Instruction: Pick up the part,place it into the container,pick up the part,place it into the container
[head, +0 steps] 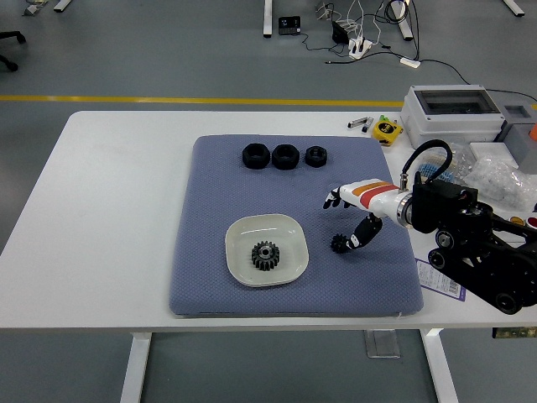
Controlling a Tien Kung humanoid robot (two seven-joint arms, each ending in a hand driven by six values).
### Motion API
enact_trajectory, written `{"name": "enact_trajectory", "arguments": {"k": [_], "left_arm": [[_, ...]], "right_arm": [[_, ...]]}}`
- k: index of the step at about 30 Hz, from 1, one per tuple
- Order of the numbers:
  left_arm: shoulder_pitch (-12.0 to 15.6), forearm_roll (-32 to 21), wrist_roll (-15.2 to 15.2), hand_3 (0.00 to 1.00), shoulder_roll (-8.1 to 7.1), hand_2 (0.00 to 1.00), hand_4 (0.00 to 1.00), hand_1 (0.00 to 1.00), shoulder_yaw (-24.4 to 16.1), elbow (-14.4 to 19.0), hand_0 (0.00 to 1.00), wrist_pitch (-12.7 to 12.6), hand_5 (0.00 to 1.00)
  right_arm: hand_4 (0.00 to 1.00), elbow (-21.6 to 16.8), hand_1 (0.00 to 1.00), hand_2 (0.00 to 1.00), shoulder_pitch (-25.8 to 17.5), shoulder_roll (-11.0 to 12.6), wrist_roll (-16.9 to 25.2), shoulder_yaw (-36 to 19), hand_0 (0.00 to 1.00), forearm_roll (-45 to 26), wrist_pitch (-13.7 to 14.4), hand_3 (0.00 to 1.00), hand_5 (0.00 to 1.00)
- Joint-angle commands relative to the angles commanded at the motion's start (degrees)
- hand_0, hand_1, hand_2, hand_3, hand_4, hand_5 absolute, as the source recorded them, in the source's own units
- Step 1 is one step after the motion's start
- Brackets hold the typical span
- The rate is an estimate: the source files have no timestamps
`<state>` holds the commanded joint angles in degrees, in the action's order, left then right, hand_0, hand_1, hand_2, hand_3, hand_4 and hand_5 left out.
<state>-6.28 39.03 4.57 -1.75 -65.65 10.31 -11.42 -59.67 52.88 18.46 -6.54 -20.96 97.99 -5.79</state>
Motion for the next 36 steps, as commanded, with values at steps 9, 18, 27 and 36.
{"name": "enact_trajectory", "arguments": {"k": [9, 18, 27, 36], "left_arm": [[0.03, -0.1, 0.09, 0.565, 0.13, 0.643, 0.617, 0.612, 0.23, 0.0, 0.71, 0.06, 0.697], [-0.05, -0.1, 0.14, 0.565, 0.08, 0.642, 0.617, 0.612, 0.16, 0.0, 0.71, 0.16, 0.696], [-0.06, 0.09, 0.19, 0.565, 0.08, 0.643, 0.617, 0.613, 0.12, 0.0, 0.71, 0.2, 0.697], [-0.04, 0.0, 0.15, 0.565, 0.16, 0.642, 0.618, 0.617, 0.24, 0.0, 0.71, 0.15, 0.699]], "right_arm": [[0.8, 1.57, 0.592, 0.629, -1.8, -1.89, 1.15, 1.53, 0.598, -0.69, 3.69, 0.607, 0.083], [0.713, 1.83, 0.54, 0.559, -2.73, -1.68, 1.54, 1.79, 0.568, -0.19, 5.16, 0.552, 0.038], [0.688, 1.49, 0.525, 0.538, -3.3, -0.87, 1.6, 2.03, 0.548, -0.03, 5.21, 0.512, 0.014], [0.642, 1.2, 0.453, 0.476, -3.44, -0.26, 1.8, 2.04, 0.47, -0.11, 5.18, 0.455, 0.002]]}}
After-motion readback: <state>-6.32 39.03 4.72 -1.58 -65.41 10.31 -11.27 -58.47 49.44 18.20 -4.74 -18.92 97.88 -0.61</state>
